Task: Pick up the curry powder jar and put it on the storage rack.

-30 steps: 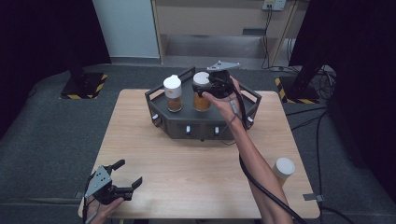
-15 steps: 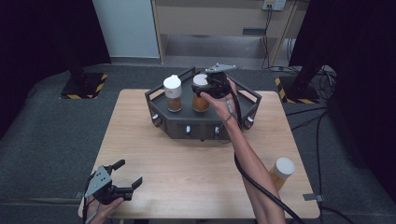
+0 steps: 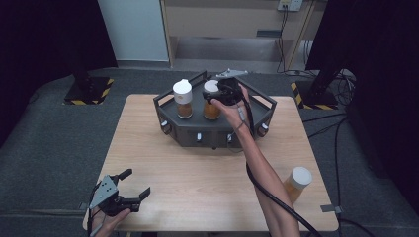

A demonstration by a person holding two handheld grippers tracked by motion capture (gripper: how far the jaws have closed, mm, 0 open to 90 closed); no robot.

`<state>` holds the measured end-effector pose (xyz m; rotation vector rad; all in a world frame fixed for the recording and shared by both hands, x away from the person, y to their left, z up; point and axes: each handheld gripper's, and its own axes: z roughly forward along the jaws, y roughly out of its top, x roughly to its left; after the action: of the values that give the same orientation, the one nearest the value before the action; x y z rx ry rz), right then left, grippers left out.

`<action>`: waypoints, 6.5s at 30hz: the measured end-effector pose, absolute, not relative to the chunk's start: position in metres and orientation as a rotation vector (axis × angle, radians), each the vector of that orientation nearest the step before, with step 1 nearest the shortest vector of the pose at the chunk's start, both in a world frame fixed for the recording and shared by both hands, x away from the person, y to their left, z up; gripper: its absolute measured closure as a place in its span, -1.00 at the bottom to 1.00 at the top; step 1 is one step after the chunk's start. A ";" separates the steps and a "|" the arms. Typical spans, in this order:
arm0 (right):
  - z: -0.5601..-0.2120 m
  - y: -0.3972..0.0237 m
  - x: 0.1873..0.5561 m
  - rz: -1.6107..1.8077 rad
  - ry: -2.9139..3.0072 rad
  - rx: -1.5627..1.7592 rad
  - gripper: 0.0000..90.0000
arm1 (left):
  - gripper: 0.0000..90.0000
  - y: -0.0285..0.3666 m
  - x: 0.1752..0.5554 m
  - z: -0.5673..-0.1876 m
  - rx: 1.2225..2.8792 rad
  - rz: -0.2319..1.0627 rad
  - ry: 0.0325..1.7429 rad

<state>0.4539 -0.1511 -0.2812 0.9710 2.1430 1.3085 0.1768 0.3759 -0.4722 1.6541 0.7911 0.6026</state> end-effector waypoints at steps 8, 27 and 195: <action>-0.285 -0.151 0.454 1.313 2.135 0.972 -0.25 | -0.93 0.376 0.177 -0.472 1.656 0.603 0.787; -0.275 -0.156 0.447 1.356 2.083 0.958 -0.81 | -0.93 0.375 0.177 -0.472 1.659 0.607 0.784; -0.420 -0.386 0.129 1.388 1.758 1.052 -0.94 | -0.92 0.369 0.178 -0.468 1.702 0.615 0.741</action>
<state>0.1288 -0.3861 -0.4204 1.0520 1.7583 1.3878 0.1778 0.3691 -0.4684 1.7025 0.7412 0.6150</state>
